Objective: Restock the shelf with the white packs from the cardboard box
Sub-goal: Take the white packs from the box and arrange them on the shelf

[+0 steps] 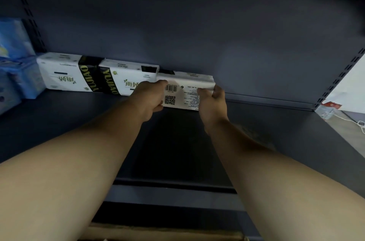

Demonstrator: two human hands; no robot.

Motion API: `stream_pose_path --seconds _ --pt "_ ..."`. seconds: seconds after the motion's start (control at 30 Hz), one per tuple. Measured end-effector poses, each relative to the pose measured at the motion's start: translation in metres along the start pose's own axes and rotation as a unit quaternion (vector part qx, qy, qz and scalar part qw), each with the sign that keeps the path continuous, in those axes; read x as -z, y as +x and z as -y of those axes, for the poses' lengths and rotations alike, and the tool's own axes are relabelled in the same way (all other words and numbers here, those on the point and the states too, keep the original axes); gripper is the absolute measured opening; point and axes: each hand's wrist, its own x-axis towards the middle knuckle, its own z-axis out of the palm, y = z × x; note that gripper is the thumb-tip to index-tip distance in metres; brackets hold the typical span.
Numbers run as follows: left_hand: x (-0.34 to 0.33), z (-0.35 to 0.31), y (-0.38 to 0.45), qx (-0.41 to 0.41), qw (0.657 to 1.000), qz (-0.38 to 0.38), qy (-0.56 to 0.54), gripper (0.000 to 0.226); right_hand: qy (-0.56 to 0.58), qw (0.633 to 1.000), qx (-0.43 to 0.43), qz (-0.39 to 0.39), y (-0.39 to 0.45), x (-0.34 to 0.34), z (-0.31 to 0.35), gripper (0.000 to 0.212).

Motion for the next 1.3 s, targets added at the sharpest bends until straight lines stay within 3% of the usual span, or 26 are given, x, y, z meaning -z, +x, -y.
stream_pose_path --seconds 0.4,0.77,0.97,1.13,1.3 --pt "-0.003 -0.003 0.012 -0.029 0.999 -0.011 0.02 0.018 0.033 0.999 -0.012 0.015 0.011 -0.009 0.007 0.018" --pt "-0.001 -0.005 0.011 -0.017 1.0 0.006 0.023 0.014 0.03 0.998 -0.043 0.019 0.023 -0.012 0.007 0.046" --pt "0.001 -0.008 0.008 -0.01 1.0 0.005 0.015 0.007 0.033 0.997 -0.06 0.028 0.022 -0.01 0.01 0.044" --pt "-0.002 -0.01 0.001 0.0 1.0 0.014 -0.001 0.018 0.038 0.996 -0.065 0.041 0.017 -0.009 0.014 0.037" --pt "0.0 -0.014 -0.008 0.005 1.0 0.008 -0.02 0.022 0.031 0.997 -0.063 0.037 0.013 -0.011 0.015 0.066"
